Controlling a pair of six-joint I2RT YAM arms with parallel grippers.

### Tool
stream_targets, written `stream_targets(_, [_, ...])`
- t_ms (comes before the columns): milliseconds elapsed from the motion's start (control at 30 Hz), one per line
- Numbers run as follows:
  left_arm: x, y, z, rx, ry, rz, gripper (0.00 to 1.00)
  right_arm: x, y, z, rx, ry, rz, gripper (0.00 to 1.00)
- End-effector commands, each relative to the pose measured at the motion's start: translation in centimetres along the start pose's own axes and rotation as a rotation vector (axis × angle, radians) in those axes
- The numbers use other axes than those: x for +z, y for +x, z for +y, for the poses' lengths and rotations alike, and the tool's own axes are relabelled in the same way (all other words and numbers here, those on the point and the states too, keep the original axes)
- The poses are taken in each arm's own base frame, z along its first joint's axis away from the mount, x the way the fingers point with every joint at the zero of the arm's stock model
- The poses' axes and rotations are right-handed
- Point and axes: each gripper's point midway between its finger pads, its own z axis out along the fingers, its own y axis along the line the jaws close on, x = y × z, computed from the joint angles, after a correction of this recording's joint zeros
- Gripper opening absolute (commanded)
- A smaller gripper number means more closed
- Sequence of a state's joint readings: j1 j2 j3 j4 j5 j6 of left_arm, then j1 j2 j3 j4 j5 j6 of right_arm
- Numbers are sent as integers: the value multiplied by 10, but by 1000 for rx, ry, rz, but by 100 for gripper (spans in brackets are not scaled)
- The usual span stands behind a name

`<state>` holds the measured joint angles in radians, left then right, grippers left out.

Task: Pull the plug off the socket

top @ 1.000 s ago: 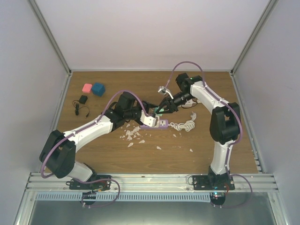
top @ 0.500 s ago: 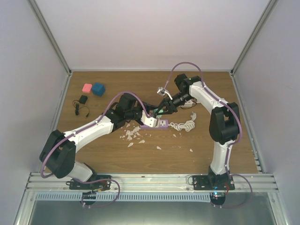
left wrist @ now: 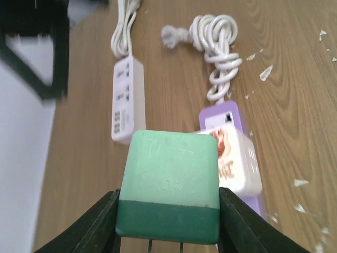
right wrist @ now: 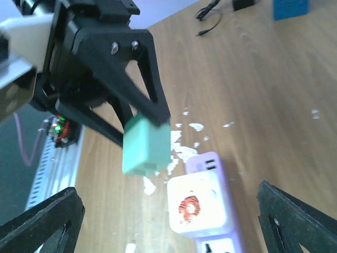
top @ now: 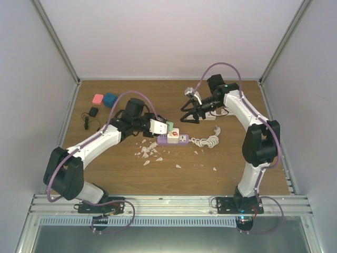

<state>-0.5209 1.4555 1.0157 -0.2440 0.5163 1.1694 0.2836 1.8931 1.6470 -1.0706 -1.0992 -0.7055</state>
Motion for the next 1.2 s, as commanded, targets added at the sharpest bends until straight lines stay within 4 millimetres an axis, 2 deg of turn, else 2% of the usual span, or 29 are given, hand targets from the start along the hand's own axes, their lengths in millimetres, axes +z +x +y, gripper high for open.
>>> stream_targets(0, [-35,17,14,-227,-22,-26,32,-14,-10,-18,-109,113,-16,92])
stream_targets(133, [-62,69,23,-427,-78,38,32,-14,-5,-30,-138,154,12,92])
stream_targets(400, [-108,191,6,-767,-180,229,32,-6,14,-43,-139,164,59,93])
stream_targets(533, [-119,243,-1,-876,-228,349,33,-3,21,-48,-142,168,79,93])
stream_targets(667, [-125,287,-4,-966,-274,438,33,1,30,-47,-158,161,100,93])
stream_targets(967, [-117,342,4,-1099,-321,508,33,8,41,-48,-215,169,126,93])
stream_targets(1167, [-113,353,0,-1118,-313,533,34,17,53,-43,-265,176,168,93])
